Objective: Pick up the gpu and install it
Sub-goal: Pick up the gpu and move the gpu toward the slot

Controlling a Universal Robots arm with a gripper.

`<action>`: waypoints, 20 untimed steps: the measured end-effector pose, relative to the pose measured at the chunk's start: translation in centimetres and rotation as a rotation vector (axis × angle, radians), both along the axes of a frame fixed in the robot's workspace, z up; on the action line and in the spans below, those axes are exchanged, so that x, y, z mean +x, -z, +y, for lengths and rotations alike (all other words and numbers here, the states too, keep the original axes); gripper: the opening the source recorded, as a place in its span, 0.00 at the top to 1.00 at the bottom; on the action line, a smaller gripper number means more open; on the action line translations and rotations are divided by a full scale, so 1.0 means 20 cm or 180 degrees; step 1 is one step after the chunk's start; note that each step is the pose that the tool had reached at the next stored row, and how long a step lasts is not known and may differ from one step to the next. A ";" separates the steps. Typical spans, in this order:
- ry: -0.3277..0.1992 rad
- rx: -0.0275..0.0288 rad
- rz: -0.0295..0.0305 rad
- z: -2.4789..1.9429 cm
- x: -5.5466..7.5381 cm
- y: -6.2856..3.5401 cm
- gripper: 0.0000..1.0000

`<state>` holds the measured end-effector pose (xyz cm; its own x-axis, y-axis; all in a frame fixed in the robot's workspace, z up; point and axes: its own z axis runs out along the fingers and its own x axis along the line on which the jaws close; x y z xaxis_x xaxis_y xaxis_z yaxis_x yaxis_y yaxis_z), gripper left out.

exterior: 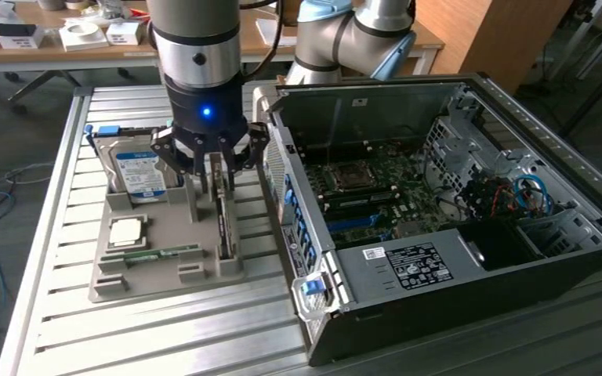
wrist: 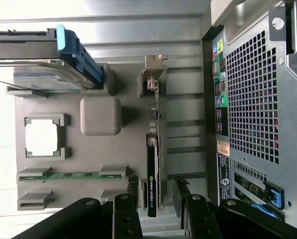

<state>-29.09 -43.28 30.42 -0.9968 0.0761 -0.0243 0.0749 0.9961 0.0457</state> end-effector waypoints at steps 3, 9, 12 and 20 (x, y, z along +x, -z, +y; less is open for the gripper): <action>0.0000 0.0001 0.0000 0.000 0.01 0.002 0.58; 0.0000 0.0001 0.0000 0.000 0.01 0.033 0.58; 0.0000 0.0001 0.0000 0.000 0.01 0.060 0.58; 0.0000 0.0001 0.0000 0.000 0.01 0.088 0.58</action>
<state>-28.82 -43.28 28.66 -0.9968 0.0761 -0.0242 0.0750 0.9961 0.0460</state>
